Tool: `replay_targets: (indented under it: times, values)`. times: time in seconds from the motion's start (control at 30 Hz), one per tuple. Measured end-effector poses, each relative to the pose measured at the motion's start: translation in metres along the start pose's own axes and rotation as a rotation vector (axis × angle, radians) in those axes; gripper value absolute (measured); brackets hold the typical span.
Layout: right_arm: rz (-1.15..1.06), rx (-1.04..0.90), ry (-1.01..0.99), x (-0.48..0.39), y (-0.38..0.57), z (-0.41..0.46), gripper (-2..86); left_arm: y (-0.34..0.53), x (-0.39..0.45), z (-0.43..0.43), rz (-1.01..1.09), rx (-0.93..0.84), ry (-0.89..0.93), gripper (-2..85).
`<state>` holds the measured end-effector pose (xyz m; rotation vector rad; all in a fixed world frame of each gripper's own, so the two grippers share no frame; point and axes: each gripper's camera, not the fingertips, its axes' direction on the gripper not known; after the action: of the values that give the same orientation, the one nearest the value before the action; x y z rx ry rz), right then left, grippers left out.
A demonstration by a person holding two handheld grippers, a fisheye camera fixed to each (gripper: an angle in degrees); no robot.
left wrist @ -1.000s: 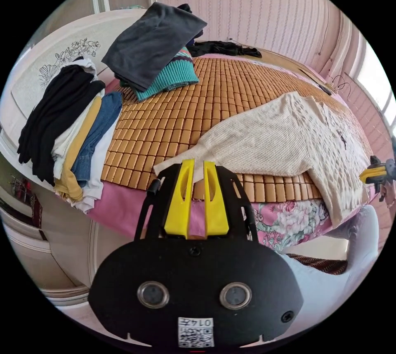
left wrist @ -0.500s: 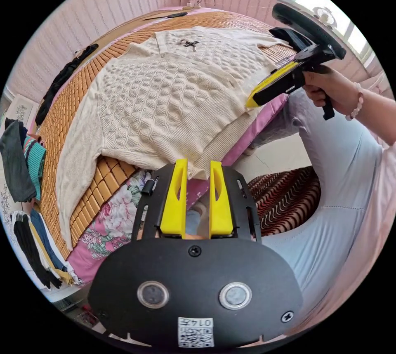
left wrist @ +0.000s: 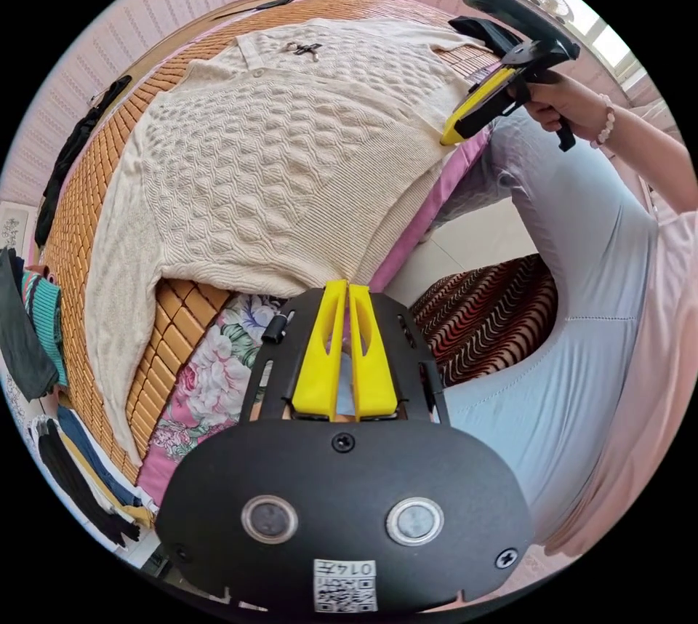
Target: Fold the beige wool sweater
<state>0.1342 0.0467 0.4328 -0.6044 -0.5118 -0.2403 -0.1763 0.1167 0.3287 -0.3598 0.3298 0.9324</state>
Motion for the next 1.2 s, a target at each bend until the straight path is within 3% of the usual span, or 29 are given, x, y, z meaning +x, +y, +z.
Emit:
replay_targets:
  times: [0.33, 0.43, 0.57, 0.7, 0.8, 0.87, 1.03, 1.2]
  values:
    - [0.01, 0.026, -0.047, -0.004, 0.003, -0.015, -0.7, 0.027, -0.04, -0.022, -0.124, 0.107, 0.091, 5.1]
    - [0.074, 0.023, -0.116, 0.014, 0.009, -0.029, -0.6, 0.073, -0.074, -0.045, -0.346, 0.235, 0.064, 5.0]
    - [0.02, 0.064, -0.032, 0.0, -0.007, -0.053, -0.5, 0.168, -0.143, -0.073, -0.758, 0.382, -0.055, 4.4]
    - [-0.223, 0.116, 0.006, -0.071, -0.071, -0.057, -0.4, 0.254, -0.201, -0.084, -1.118, 0.328, -0.283, 4.3]
    - [-0.443, 0.114, -0.039, -0.145, -0.123, -0.036, -0.3, 0.29, -0.23, -0.077, -1.245, 0.304, -0.32, 4.7]
    - [-0.578, 0.091, -0.045, -0.195, -0.152, -0.017, -0.2, 0.304, -0.246, -0.068, -1.281, 0.311, -0.263, 5.5]
    - [-0.856, 0.044, 0.157, -0.327, -0.211, 0.045, 1.8, 0.32, -0.265, -0.052, -1.326, 0.369, -0.182, 8.3]
    - [-0.892, -0.079, 0.294, -0.381, -0.236, 0.107, 5.5, 0.324, -0.264, -0.032, -1.316, 0.398, -0.199, 10.7]
